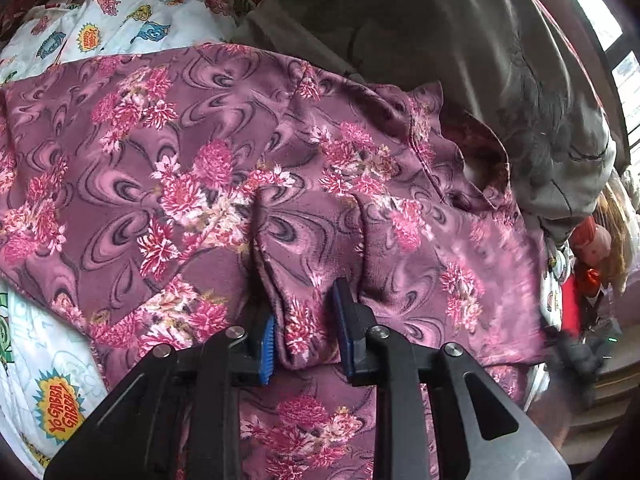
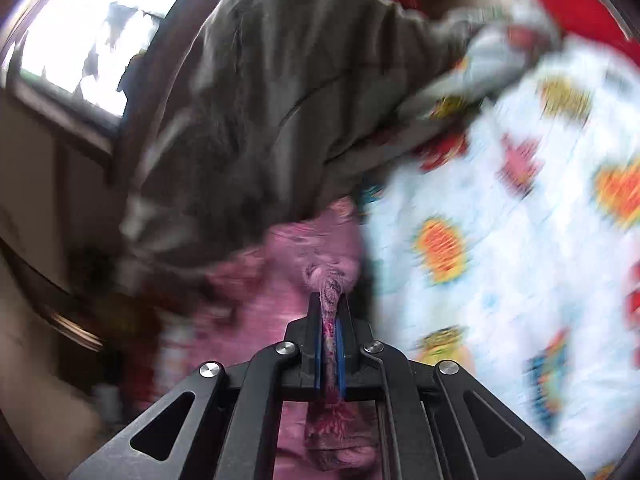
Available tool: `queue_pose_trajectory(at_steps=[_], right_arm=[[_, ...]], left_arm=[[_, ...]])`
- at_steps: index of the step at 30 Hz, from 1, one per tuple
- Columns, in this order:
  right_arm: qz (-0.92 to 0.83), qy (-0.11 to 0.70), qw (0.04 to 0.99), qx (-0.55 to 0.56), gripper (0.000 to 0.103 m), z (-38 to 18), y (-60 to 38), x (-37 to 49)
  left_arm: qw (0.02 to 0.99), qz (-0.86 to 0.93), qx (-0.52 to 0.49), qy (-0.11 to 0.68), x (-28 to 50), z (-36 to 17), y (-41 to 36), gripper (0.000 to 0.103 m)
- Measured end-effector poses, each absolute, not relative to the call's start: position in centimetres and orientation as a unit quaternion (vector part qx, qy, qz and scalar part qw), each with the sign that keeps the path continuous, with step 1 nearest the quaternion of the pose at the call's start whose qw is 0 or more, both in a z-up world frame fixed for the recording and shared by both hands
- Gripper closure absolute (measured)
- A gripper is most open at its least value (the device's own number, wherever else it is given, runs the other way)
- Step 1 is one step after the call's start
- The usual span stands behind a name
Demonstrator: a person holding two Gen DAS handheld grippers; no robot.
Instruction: Fold small clothes
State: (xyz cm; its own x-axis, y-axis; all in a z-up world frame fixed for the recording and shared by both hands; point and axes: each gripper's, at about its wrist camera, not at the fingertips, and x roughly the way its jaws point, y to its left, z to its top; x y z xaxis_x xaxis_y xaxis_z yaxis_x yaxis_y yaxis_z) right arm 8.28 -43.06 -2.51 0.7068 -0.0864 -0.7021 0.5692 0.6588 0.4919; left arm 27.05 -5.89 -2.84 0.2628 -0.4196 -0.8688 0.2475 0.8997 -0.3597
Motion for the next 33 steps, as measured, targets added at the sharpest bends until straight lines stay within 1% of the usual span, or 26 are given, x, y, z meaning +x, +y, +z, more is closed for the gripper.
queue_pose_trajectory(at_steps=[1,2,3,4,6,7,8,9,10,11,12,13,14,15,17,19,21,24,27,30,33], right_arm=[[-0.194,0.370,0.843,0.340,0.096,-3.4,-42.6,9.1],[-0.194,0.364,0.849,0.330,0.096,-3.2,-42.2,9.0],[-0.202,0.353,0.853,0.327,0.090,-2.2,-42.0,8.6],[-0.211,0.342,0.853,0.332,0.090,-1.4,-42.0,8.3],[-0.198,0.285,0.870,0.351,0.090,0.5,-41.8,7.1],[-0.186,0.269,0.879,0.346,0.090,1.4,-41.4,7.1],[-0.180,0.269,0.883,0.341,0.089,1.7,-41.1,7.2],[-0.168,0.276,0.884,0.336,0.087,1.7,-40.8,8.0],[-0.162,0.284,0.883,0.335,0.086,1.3,-40.7,8.3],[-0.160,0.302,0.878,0.334,0.084,0.4,-40.4,9.0],[-0.161,0.326,0.870,0.332,0.079,-0.8,-40.2,9.6],[-0.170,0.376,0.848,0.332,0.079,-3.0,-39.8,10.7],[-0.173,0.371,0.850,0.332,0.083,-3.4,-39.6,10.6],[-0.186,0.348,0.859,0.327,0.083,-2.8,-39.2,10.0],[-0.197,0.341,0.859,0.326,0.077,-1.9,-38.4,9.6],[-0.169,0.322,0.874,0.321,0.077,-0.9,-36.9,10.0],[-0.141,0.334,0.881,0.303,0.077,-0.4,-34.4,11.9],[-0.078,0.363,0.885,0.282,0.077,-1.0,-30.3,14.7],[-0.031,0.383,0.885,0.262,0.077,-1.8,-25.8,17.8],[0.010,0.394,0.881,0.263,0.077,-2.2,-21.6,21.3],[0.034,0.393,0.887,0.239,0.077,-1.7,-18.3,23.3]], left_arm=[[0.791,-0.211,-0.076,0.570,26.9,-2.4,-5.7,0.081],[0.791,-0.212,-0.079,0.568,26.7,-2.0,-5.5,0.081],[0.794,-0.220,-0.096,0.558,26.3,-1.0,-4.8,0.081],[0.798,-0.227,-0.114,0.546,26.0,-0.3,-4.1,0.081],[0.804,-0.237,-0.137,0.528,25.6,1.1,-3.5,0.081],[0.806,-0.242,-0.136,0.523,25.5,1.6,-3.7,0.078],[0.809,-0.244,-0.128,0.520,25.2,1.8,-3.9,0.076],[0.812,-0.243,-0.116,0.517,25.1,1.7,-4.4,0.070],[0.817,-0.236,-0.094,0.517,25.0,1.2,-5.1,0.066],[0.819,-0.229,-0.076,0.520,25.1,0.5,-5.6,0.066],[0.815,-0.217,-0.053,0.535,25.4,-0.9,-6.4,0.066],[0.808,-0.205,-0.037,0.551,25.7,-1.9,-6.8,0.066],[0.798,-0.197,-0.030,0.568,26.1,-3.0,-6.8,0.066],[0.800,-0.203,-0.047,0.563,26.1,-3.1,-6.3,0.066],[0.797,-0.209,-0.077,0.562,26.1,-2.3,-5.1,0.066],[0.792,-0.212,-0.098,0.564,26.4,-1.7,-4.2,0.066],[0.792,-0.211,-0.111,0.562,26.7,-1.2,-3.4,0.066],[0.796,-0.210,-0.126,0.554,26.9,0.0,-1.5,0.066],[0.805,-0.200,-0.144,0.540,27.9,1.2,2.3,0.065],[0.814,-0.175,-0.168,0.528,29.2,1.9,5.7,0.060],[0.821,-0.133,-0.190,0.521,31.2,1.8,10.6,0.060]])
